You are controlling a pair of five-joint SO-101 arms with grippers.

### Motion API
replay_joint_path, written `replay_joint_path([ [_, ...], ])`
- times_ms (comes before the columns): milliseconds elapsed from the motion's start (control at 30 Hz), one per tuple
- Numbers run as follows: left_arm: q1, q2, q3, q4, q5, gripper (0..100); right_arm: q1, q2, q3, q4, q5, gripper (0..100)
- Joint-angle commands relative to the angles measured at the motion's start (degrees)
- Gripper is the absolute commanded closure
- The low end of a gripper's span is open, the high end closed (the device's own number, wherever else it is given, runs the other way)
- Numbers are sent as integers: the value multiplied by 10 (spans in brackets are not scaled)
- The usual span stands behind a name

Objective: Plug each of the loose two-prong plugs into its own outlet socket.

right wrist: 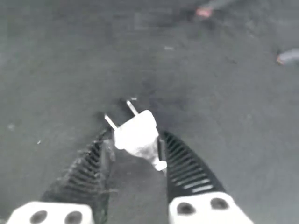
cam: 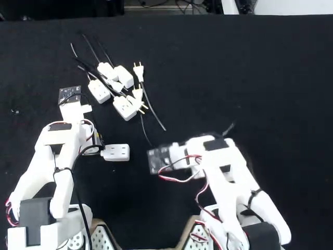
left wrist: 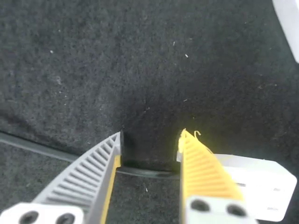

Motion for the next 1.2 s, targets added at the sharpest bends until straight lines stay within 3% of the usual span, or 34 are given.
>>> replay_joint_path([
  [0, -6, -3, -4, -5, 3, 798, -18, -20, -44, -3, -125, 988],
  [167, -6, -3, -4, -5, 3, 798, -50, -15, -52, -7, -315, 987],
  [267, -6, -3, -4, -5, 3, 798, -55, -15, -58, -3, -384, 980],
  [400, -6, -3, -4, -5, 3, 798, -60, 5, -96, 82, -423, 770],
  [467, -6, -3, -4, -5, 3, 798, -58, 26, -125, 110, -417, 675],
  [567, -6, -3, -4, -5, 3, 798, -39, 59, -166, 114, -414, 655],
  [667, -6, -3, -4, -4, 3, 798, -4, 102, -205, 118, -391, 699],
  [900, -6, -3, -4, -4, 3, 798, 25, 199, -212, 156, -103, 859],
  [1000, -6, -3, -4, -5, 3, 798, 22, 228, -216, 158, -77, 860],
  [1167, -6, -3, -4, -5, 3, 798, 29, 262, -214, 77, -78, 860],
])
